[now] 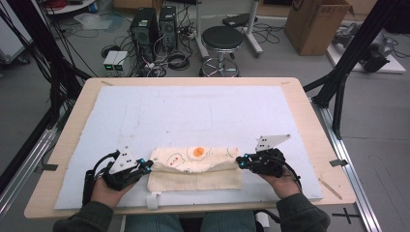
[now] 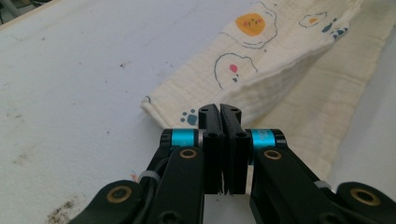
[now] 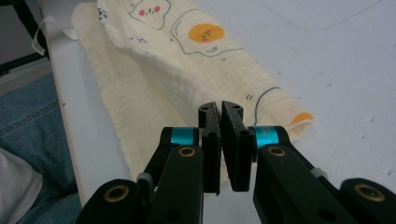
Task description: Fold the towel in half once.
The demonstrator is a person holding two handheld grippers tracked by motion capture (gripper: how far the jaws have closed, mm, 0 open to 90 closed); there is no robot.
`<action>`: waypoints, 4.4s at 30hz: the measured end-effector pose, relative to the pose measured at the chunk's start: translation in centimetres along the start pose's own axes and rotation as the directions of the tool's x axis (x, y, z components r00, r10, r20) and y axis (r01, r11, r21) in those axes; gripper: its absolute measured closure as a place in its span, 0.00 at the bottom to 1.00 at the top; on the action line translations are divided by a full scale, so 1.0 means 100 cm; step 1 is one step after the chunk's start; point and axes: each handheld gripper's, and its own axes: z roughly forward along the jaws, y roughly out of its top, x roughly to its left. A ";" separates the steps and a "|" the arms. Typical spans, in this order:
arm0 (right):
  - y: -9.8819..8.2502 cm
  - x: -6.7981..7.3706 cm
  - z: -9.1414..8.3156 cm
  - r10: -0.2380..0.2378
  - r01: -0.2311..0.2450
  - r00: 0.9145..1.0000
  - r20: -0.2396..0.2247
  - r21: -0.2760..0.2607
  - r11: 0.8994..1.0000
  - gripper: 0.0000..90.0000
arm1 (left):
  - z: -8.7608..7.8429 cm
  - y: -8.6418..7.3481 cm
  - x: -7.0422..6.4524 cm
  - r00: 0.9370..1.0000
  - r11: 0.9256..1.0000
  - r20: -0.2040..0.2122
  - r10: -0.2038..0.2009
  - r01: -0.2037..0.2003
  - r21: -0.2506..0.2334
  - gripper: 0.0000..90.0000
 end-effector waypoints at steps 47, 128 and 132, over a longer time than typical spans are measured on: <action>-0.033 0.025 0.023 -0.089 0.101 0.990 -0.109 0.111 0.989 0.78 | 0.016 -0.024 -0.015 0.982 0.993 0.190 -0.002 -0.021 0.116 0.77; 0.037 0.000 0.032 0.021 -0.025 0.990 -0.139 -0.031 0.999 0.84 | 0.032 0.031 -0.005 0.989 0.997 0.131 -0.062 0.067 -0.031 0.80; 0.046 -0.004 0.045 0.031 -0.032 0.987 -0.160 -0.001 0.999 0.98 | 0.047 0.043 -0.002 0.990 0.997 0.126 -0.069 0.071 -0.017 0.92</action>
